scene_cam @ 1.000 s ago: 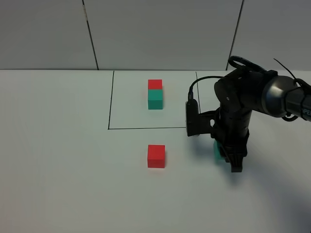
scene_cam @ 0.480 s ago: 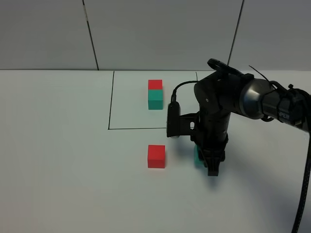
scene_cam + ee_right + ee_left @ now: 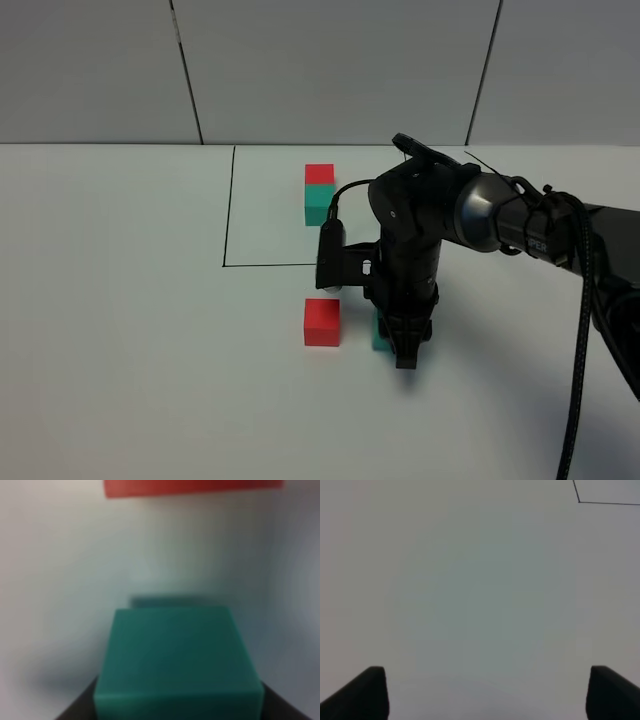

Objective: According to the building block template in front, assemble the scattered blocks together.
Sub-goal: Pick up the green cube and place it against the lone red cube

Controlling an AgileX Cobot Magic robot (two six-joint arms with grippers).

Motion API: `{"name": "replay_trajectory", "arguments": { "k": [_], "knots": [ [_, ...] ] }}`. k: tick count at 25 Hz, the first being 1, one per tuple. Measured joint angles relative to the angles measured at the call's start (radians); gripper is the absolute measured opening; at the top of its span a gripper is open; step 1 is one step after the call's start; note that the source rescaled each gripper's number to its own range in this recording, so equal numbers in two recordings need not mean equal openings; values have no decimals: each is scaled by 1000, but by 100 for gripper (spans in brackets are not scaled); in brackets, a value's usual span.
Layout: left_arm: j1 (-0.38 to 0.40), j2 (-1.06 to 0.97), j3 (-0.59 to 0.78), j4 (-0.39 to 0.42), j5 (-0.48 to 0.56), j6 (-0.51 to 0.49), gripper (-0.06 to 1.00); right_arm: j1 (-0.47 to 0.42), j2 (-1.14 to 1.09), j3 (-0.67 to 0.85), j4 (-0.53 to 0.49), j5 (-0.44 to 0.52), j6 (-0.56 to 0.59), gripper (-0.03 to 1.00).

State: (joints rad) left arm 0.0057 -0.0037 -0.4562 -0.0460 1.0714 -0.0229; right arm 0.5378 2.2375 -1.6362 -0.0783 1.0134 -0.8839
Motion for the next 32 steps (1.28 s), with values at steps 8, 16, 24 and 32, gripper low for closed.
{"name": "replay_trajectory", "arguments": {
  "k": [8,16,24,32],
  "knots": [
    [0,0,0,0,0,-1,87,30,34,-11,-3,-24,31,0],
    [0,0,0,0,0,-1,87,41,92,-123,-11,31,42,0],
    [0,0,0,0,0,-1,87,41,116,-165,3,62,46,0],
    [0,0,0,0,0,-1,87,41,117,-166,32,63,44,0]
  ]
}}
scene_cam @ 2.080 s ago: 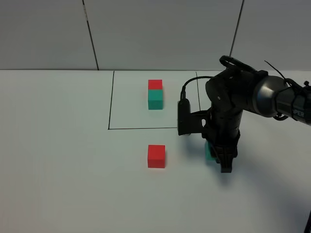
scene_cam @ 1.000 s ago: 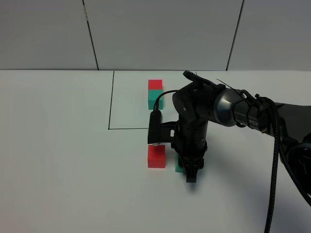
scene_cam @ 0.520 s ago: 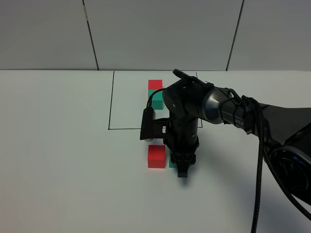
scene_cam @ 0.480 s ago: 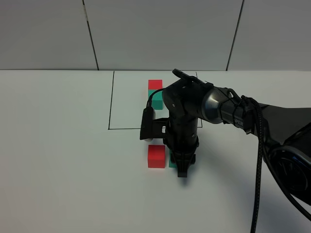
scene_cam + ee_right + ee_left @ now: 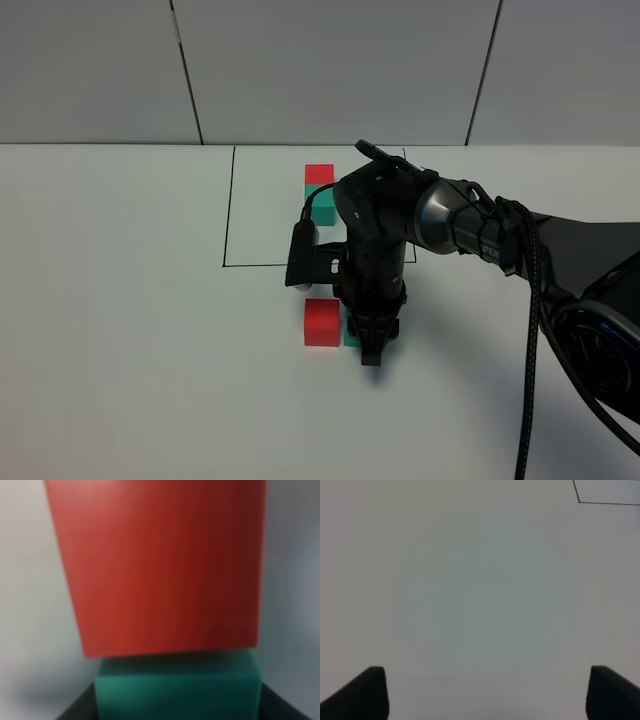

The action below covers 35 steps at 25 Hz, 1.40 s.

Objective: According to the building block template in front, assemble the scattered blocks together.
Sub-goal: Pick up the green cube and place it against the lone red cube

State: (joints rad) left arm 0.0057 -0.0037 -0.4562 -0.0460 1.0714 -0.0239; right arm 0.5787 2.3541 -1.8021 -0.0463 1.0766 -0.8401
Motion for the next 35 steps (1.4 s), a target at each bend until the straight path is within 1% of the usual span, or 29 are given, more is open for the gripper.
{"name": "replay_trajectory", "arguments": {
  "k": [3,21,22,23,24,25,26,27,28,29,31,35],
  "knots": [
    [0,0,0,0,0,0,87,1,0,0,13,0,0,0],
    [0,0,0,0,0,3,87,3,0,0,20,-3,-27,0],
    [0,0,0,0,0,3,87,3,0,0,21,-3,-28,1],
    [0,0,0,0,0,2,87,3,0,0,26,-3,-31,6],
    [0,0,0,0,0,2,87,4,0,0,33,-5,-34,16],
    [0,0,0,0,0,2,87,6,0,0,37,-7,-34,33],
    [0,0,0,0,0,2,87,8,0,0,39,-13,-35,52],
    [0,0,0,0,0,2,87,10,0,0,39,-20,-35,68],
    [0,0,0,0,0,2,87,12,0,0,40,-25,-35,80],
    [0,0,0,0,0,2,87,12,0,0,40,-29,-35,88],
    [0,0,0,0,0,2,87,12,0,0,40,-29,-35,94],
    [0,0,0,0,0,2,87,12,-3,0,39,-28,-36,97]
  ]
}}
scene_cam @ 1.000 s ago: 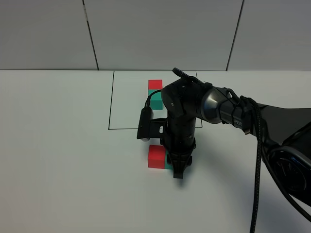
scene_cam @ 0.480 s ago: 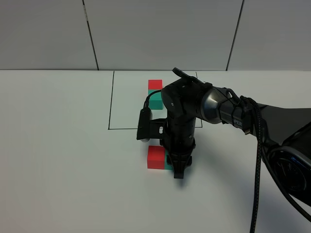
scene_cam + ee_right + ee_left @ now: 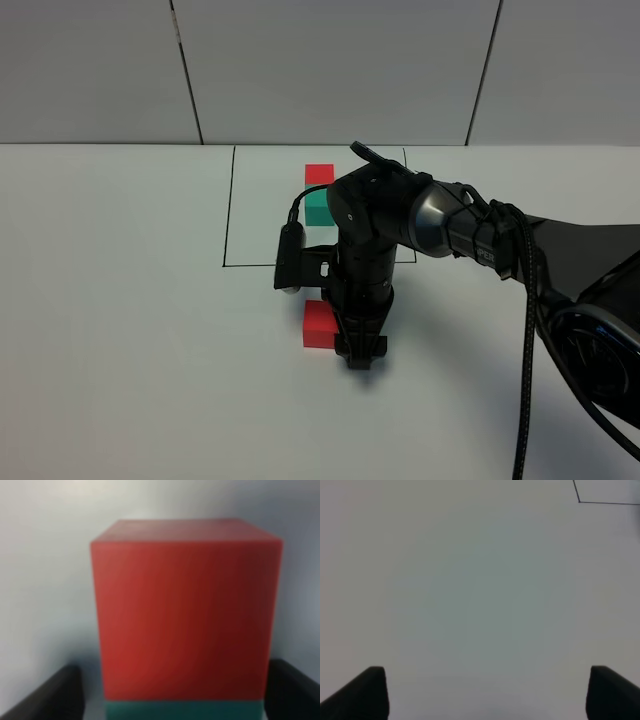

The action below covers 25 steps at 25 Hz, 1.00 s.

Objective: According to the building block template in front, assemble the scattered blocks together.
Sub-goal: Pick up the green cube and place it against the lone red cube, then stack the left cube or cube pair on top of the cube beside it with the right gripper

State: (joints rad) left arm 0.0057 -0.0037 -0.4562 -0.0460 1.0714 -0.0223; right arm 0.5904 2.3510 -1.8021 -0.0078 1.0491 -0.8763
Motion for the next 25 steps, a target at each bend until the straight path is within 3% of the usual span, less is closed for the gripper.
{"name": "replay_trajectory", "arguments": {
  "k": [13,25],
  "knots": [
    [0,0,0,0,0,0,87,0,-114,0,-16,78,47,97],
    [0,0,0,0,0,-1,87,0,-311,0,-144,163,168,97]
  ]
}}
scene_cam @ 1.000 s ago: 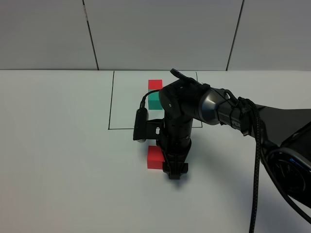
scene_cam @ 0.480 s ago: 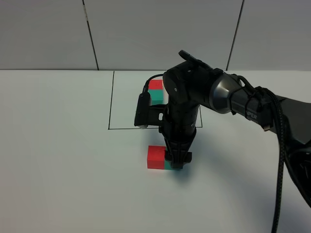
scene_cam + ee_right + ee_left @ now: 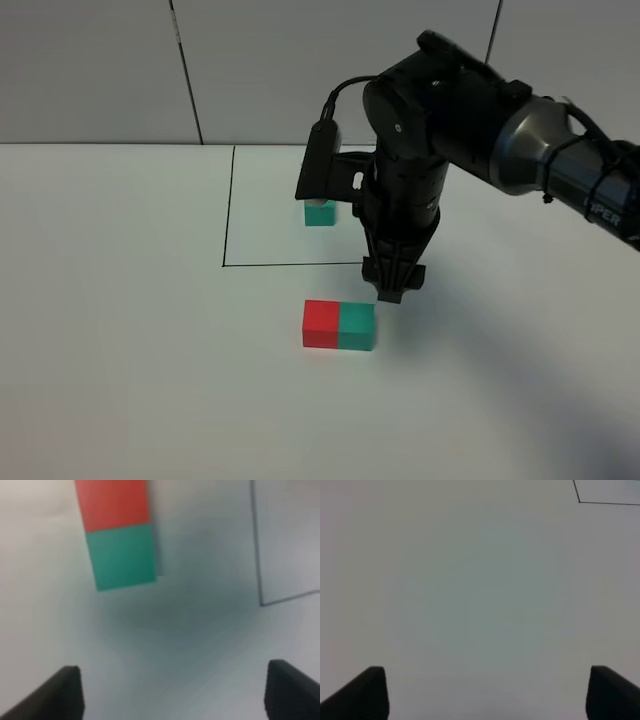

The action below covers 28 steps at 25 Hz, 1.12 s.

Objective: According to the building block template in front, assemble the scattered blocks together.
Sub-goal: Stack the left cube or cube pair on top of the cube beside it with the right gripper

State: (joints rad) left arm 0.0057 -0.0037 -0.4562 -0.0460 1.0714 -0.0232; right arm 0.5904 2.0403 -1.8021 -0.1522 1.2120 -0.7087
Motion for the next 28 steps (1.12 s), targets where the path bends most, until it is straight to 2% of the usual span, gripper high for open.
{"name": "replay_trajectory", "arguments": {
  "k": [8,12,23,28],
  "knots": [
    [0,0,0,0,0,0,87,0,-73,0,-18,3,83,97],
    [0,0,0,0,0,0,87,0,-73,1,34,-2,91,97],
    [0,0,0,0,0,0,87,1,20,1,204,-109,-45,97],
    [0,0,0,0,0,0,87,26,71,1,210,-144,-88,97]
  ]
}}
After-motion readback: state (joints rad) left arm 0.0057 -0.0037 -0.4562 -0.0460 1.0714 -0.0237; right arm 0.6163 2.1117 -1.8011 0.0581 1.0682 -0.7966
